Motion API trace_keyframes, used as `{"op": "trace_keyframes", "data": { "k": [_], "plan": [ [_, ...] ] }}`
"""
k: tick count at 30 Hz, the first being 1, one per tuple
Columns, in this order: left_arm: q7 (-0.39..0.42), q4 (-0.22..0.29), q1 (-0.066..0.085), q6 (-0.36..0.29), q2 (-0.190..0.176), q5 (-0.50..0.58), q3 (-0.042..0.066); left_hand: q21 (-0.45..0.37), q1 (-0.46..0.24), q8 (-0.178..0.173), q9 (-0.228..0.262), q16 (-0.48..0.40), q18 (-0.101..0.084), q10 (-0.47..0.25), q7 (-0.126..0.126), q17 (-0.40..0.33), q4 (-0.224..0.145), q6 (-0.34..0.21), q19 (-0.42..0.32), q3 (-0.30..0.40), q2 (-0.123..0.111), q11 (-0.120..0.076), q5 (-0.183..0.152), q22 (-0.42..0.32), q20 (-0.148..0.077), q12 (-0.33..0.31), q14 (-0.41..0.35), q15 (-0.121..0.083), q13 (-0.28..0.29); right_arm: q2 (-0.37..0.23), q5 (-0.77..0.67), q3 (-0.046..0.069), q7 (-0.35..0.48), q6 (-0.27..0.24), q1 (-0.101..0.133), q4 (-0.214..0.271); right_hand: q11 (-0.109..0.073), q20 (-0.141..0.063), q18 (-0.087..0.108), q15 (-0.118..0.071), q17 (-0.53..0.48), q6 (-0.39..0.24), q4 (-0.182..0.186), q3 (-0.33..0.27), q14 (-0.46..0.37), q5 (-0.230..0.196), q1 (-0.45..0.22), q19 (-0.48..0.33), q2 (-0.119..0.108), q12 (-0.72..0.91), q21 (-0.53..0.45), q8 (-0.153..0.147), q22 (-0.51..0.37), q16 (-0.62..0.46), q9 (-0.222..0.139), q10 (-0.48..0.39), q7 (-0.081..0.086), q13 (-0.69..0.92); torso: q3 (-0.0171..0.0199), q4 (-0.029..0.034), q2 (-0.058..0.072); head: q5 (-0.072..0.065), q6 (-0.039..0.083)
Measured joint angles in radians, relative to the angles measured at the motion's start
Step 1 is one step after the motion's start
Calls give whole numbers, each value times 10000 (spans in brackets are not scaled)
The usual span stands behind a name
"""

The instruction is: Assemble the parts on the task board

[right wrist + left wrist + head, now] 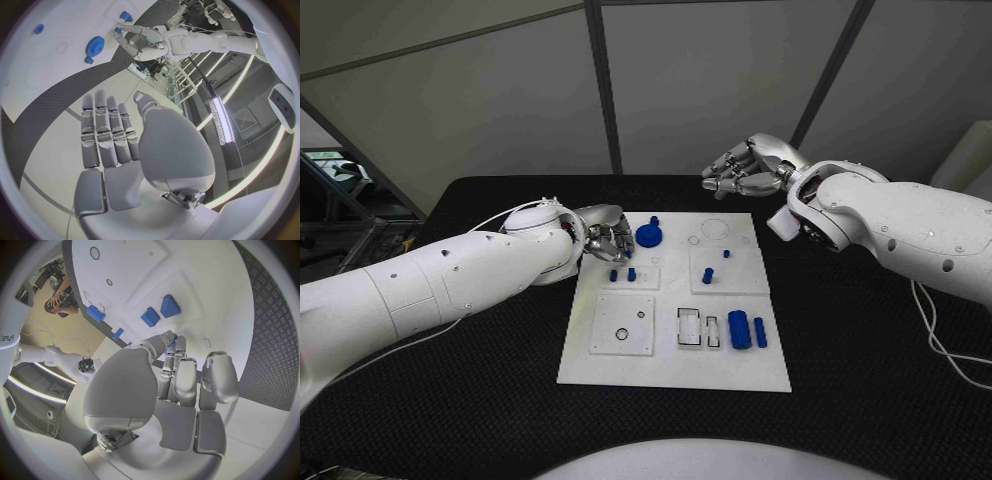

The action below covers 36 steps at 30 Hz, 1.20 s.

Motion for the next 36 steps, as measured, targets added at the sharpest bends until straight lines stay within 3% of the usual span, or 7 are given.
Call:
{"op": "trace_keyframes", "data": {
  "k": [11, 27, 31, 33, 36],
  "plan": [
    [-81, -17, -24, 84, -24, -1, -21, 0, -211, -797, -445, 40, -1, -274, 5, -63, -89, -1144, 0, -35, -211, 128, 0, -1, 0, -223, 0, 0, 16, -21, 0, 0, -3, 0, -1, 1, 0, 0, 0, 0, 0, 0, 0, 0, 0, 0, 0, 0, 0, 0, 0, 0, 1, 0, 0, 0, 0, 0, 0, 0, -3, -9, -11],
    [-93, 8, -36, 55, -175, -2, -18, -56, -211, -962, -695, 80, -1, -382, -74, -109, -171, -1637, 0, -117, -211, 165, 0, -14, 0, -227, 0, 0, 60, -118, -187, -1, -139, 8, -1, -40, 48, 28, -2, -34, -8, 0, -129, -72, 54, 0, 0, 112, 0, 0, -41, 0, -9, 14, 3, -269, -1, -56, -9, 9, -10, -13, 6],
    [-92, -18, -48, 8, -329, 0, 25, -133, -211, -961, -705, 79, -1, -382, -73, -122, -143, -1636, 0, -145, -211, 166, 0, -57, 0, -276, 0, 0, 60, -237, -713, -1, -358, 52, -2, -49, -2, -250, 0, -276, 198, 61, -502, 28, 1056, -120, 371, 859, -60, 0, 382, 59, 187, 532, 20, -429, -61, -63, -12, 10, -15, -15, 23],
    [-83, -29, -51, -35, -435, 11, 104, -133, -211, -872, -705, 80, -2, -434, 68, -141, -143, -1495, -23, -145, -211, 218, 0, -72, 23, -277, -20, 20, 80, -333, -1107, -1, -486, 78, -6, -5, -150, -521, 0, -491, 434, 249, -750, 131, 1599, -238, 614, 1426, -36, 40, 836, 140, 423, 988, 40, -281, -159, -63, -12, 10, -16, -19, 35],
    [-8, 14, -50, -176, -703, 82, 247, -133, -211, -556, -637, 118, -2, -434, 197, -146, -143, -944, 0, -145, -210, 218, 0, 3, 76, -270, -28, 44, 130, -572, -1904, -19, -762, 110, -35, 212, -408, -917, -1, -722, 1084, 510, -1076, 275, 1718, -309, 780, 2059, -12, 159, 1678, 152, 920, 2247, 43, 31, -290, -57, -14, 11, -17, -65, 72]
  ]
}}
